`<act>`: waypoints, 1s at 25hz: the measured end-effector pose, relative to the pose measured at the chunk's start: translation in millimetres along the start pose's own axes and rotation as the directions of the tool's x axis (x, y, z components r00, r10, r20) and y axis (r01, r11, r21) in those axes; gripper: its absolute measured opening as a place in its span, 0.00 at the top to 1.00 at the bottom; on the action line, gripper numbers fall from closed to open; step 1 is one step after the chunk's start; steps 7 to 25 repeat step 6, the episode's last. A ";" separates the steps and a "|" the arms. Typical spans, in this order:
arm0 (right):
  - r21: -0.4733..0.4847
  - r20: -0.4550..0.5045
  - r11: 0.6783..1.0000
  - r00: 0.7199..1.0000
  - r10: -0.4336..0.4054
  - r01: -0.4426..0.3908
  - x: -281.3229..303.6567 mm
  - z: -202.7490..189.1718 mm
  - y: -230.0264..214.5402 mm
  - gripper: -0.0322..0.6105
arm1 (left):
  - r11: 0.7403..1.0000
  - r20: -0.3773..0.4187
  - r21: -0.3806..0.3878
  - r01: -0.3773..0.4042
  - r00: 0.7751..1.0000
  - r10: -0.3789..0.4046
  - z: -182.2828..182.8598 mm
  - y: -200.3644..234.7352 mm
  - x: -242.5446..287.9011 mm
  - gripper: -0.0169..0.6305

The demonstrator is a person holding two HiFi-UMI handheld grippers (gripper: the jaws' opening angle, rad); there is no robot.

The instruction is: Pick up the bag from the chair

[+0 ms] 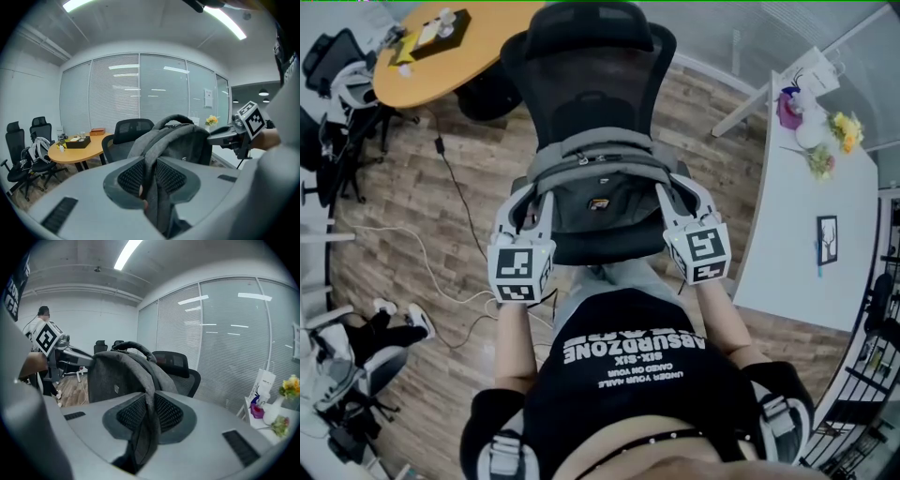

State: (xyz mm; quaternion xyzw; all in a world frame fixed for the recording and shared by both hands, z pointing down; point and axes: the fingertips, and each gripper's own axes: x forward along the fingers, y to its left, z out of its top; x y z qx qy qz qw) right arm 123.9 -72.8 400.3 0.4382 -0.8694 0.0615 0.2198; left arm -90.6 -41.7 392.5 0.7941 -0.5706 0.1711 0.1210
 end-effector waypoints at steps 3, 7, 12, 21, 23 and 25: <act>-0.001 -0.001 1.000 1.000 0.000 0.000 2.4 1.6 3.6 0.83 | 1.000 -0.002 0.022 0.001 1.000 -0.001 0.4 3.3 -0.7 0.83; 0.002 0.000 1.000 1.000 -0.003 0.003 5.4 2.4 5.7 0.83 | 0.999 0.000 0.037 0.002 1.000 -0.002 1.3 6.7 0.5 0.83; 0.002 0.000 1.000 1.000 -0.003 0.003 5.4 2.4 5.7 0.83 | 0.999 0.000 0.037 0.002 1.000 -0.002 1.3 6.7 0.5 0.83; 0.002 0.000 1.000 1.000 -0.003 0.003 5.4 2.4 5.7 0.83 | 0.999 0.000 0.037 0.002 1.000 -0.002 1.3 6.7 0.5 0.83; 0.002 0.000 1.000 1.000 -0.003 0.003 5.4 2.4 5.7 0.83 | 0.999 0.000 0.037 0.002 1.000 -0.002 1.3 6.7 0.5 0.83; 0.002 0.000 1.000 1.000 -0.003 0.003 5.4 2.4 5.7 0.83 | 0.999 0.000 0.037 0.002 1.000 -0.002 1.3 6.7 0.5 0.83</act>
